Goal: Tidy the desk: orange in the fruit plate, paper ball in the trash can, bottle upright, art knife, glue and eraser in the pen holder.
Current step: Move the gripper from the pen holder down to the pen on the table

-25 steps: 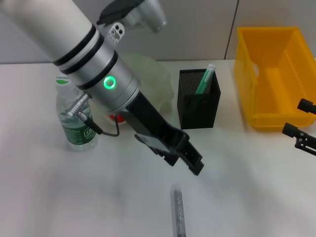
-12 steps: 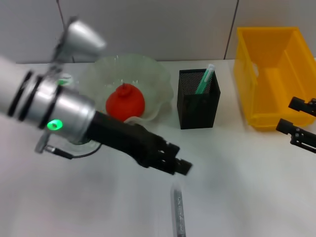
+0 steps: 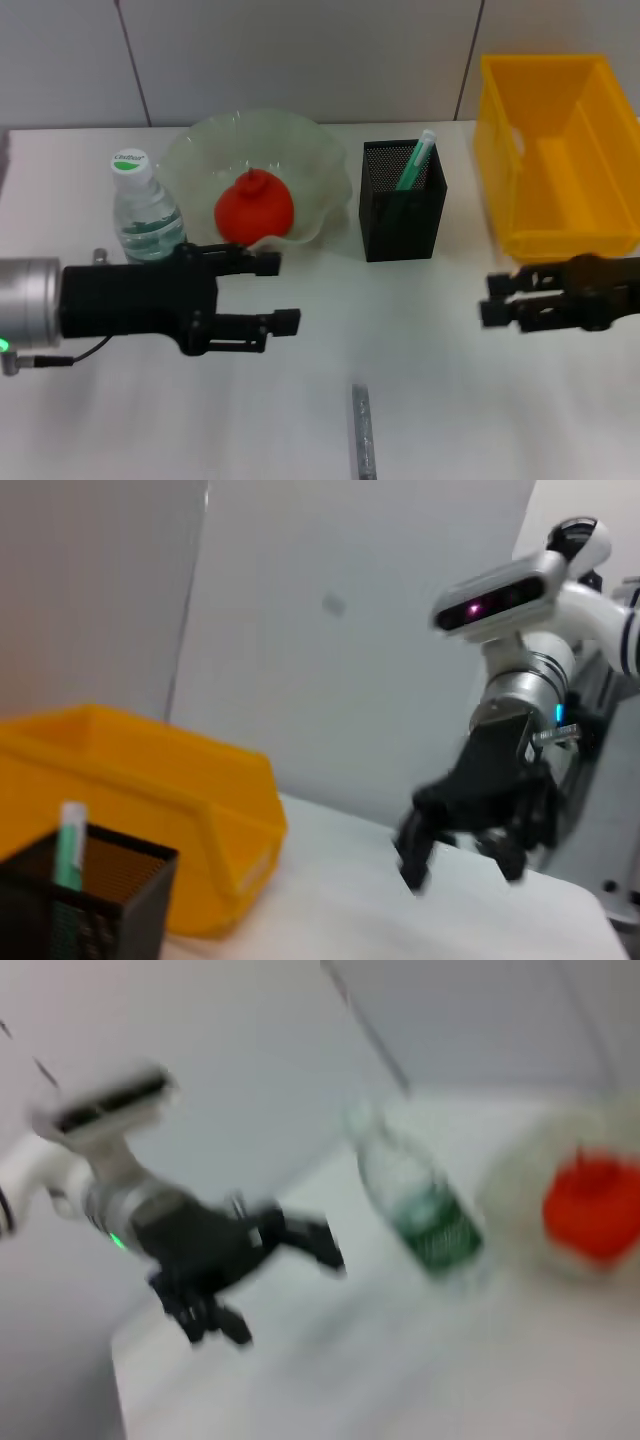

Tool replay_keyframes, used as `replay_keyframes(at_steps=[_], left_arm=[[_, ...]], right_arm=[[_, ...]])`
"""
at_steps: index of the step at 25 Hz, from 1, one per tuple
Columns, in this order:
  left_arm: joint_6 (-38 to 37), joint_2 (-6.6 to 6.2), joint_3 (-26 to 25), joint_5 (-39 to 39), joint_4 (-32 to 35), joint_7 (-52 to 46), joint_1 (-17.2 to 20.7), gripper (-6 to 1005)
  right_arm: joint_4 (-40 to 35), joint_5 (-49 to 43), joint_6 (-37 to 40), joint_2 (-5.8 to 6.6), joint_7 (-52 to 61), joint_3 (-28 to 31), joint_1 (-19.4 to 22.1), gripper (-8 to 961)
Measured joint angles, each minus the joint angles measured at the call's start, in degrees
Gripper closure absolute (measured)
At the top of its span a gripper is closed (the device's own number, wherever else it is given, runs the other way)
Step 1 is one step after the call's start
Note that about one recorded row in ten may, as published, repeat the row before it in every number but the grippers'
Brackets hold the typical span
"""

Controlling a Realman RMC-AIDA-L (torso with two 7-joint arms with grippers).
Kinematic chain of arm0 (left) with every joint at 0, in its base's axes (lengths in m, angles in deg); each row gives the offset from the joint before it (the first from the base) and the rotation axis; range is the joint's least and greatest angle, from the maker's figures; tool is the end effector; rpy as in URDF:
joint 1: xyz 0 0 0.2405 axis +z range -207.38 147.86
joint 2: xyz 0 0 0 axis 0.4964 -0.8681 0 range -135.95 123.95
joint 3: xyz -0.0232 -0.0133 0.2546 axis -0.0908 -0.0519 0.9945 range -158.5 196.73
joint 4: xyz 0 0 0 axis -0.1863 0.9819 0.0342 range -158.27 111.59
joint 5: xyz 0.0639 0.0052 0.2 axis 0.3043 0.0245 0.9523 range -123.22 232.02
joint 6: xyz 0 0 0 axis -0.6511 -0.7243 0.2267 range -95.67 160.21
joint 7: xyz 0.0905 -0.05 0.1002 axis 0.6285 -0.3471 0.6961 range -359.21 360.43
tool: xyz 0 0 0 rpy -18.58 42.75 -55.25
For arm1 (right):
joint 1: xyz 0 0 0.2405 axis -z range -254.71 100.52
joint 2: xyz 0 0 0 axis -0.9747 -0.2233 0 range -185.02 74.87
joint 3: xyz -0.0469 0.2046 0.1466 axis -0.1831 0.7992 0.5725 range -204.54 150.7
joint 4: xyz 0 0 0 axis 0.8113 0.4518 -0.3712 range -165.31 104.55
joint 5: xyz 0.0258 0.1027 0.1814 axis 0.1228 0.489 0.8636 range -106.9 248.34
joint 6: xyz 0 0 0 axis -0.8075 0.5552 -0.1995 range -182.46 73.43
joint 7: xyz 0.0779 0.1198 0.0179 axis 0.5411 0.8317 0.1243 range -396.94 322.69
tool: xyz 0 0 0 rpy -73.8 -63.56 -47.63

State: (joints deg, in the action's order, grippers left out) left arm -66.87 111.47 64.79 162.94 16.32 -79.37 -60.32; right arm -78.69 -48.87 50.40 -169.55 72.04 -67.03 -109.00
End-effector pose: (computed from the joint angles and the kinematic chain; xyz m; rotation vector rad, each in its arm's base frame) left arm -0.2342 0.3180 0.0096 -2.8910 -0.4822 -0.8445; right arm 0.2440 0.3243 0.0526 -2.8640 1.0885 0.6080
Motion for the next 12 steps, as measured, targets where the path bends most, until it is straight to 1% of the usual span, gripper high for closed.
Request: replay_keyframes(at_steps=[4, 5, 6, 8, 10, 12], left_arm=[[-0.4, 0.11, -4.9, -0.2, -4.8, 10.7, 2.4, 194], [-0.3, 0.0, -6.3, -0.2, -6.3, 13.1, 2.8, 194], [-0.2, -0.09, -7.7, -0.2, -7.8, 15.5, 3.2, 194], [0.1, -0.39, -9.7, -0.2, -9.7, 19.0, 4.1, 194], [0.7, -0.65, -10.9, -0.2, -10.4, 21.1, 5.0, 194], [1.5, -0.74, -11.3, -0.2, -10.5, 21.7, 5.6, 194]], right_arm=[[-2.5, -8.6, -0.3, 0.08, 14.3, -5.3, -7.1, 254], [-1.6, -12.7, -0.8, 0.15, 19.8, -7.7, -11.6, 254], [-1.6, -12.7, -0.8, 0.15, 19.8, -7.7, -11.6, 254], [0.2, -16.7, -1.8, 0.12, 23.1, -10.2, -15.8, 254], [2.4, -20.6, -3.2, -0.46, 25.4, -13.1, -19.7, 254], [4.1, -23.5, -4.5, -1.41, 26.2, -16.0, -23.1, 254]])
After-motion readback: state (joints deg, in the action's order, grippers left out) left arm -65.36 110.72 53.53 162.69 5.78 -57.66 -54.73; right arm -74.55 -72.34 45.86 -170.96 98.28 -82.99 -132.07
